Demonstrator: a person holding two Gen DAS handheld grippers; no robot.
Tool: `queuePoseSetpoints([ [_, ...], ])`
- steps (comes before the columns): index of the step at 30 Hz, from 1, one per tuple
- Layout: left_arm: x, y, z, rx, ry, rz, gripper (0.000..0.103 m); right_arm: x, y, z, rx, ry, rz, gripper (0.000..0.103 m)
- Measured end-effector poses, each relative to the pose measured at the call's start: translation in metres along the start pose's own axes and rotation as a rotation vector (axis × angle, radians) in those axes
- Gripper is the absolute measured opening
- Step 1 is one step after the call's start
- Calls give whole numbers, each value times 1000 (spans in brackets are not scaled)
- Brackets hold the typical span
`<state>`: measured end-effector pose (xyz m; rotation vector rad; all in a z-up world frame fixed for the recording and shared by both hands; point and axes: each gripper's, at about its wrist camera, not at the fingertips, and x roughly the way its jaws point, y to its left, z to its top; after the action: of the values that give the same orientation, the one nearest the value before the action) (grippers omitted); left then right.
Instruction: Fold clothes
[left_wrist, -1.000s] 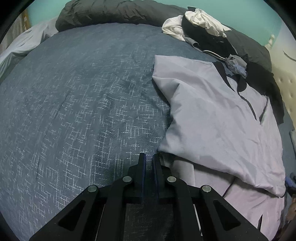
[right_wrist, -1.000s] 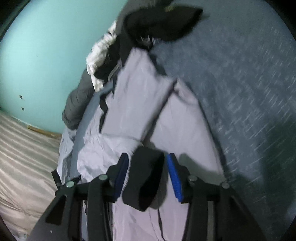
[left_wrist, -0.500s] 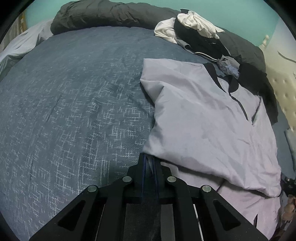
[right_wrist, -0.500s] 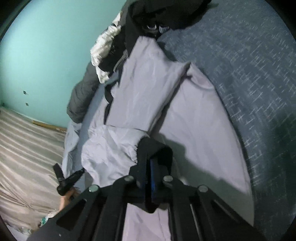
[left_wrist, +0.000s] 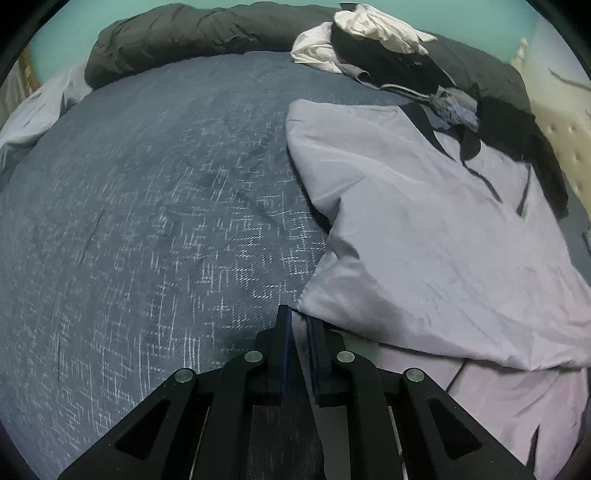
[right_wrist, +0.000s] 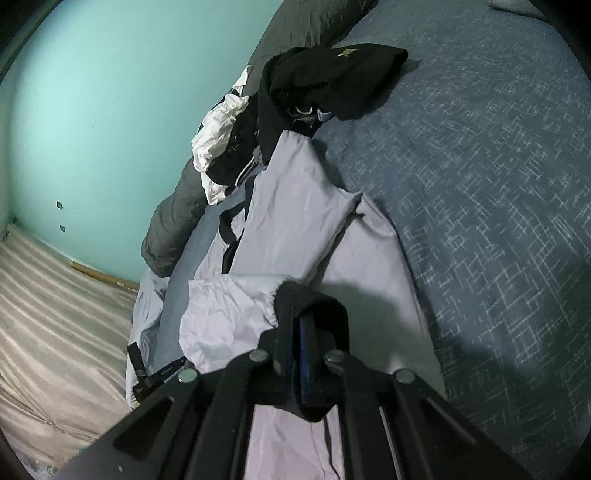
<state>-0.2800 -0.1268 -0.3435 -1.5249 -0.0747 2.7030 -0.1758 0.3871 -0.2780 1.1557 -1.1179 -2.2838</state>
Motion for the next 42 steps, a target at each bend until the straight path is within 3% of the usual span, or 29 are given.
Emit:
queuePoseSetpoints([
  [5,-12,10,4,-43,-49,20,4,5,-1,-2,1,19,10,2],
  [9,-29,30,13,-98,-96,78,0,9,6,-5,-22,27,9,2],
  [11,-32,41,15,-121,-90,50,0,8,7,-5,-28,25,5,2],
  [15,-32,39,12,-64,-54,-52,0,11,3,-6,-15,31,1,2],
  [20,-14,21,3,6,22,-71,2,12,2,-6,-9,37,3,2],
  [25,-7,11,-8,58,32,-47,27,12,0,-5,0,40,9,2],
  [29,-6,14,-3,39,12,-28,40,12,-1,-4,4,43,13,2],
  [31,-3,17,-1,14,13,-43,41,12,-1,-4,4,43,15,2],
  [35,3,12,4,41,3,-31,41,12,-2,-4,9,41,15,2],
  [36,5,10,5,52,-2,-20,34,12,-2,-4,11,41,15,2],
  [37,5,9,6,59,-4,-14,19,13,-2,-4,13,41,16,2],
  [38,5,6,6,66,-6,-12,13,13,-1,-4,11,41,18,2],
  [42,-7,-3,9,116,-56,36,9,11,6,-5,-8,41,18,2],
])
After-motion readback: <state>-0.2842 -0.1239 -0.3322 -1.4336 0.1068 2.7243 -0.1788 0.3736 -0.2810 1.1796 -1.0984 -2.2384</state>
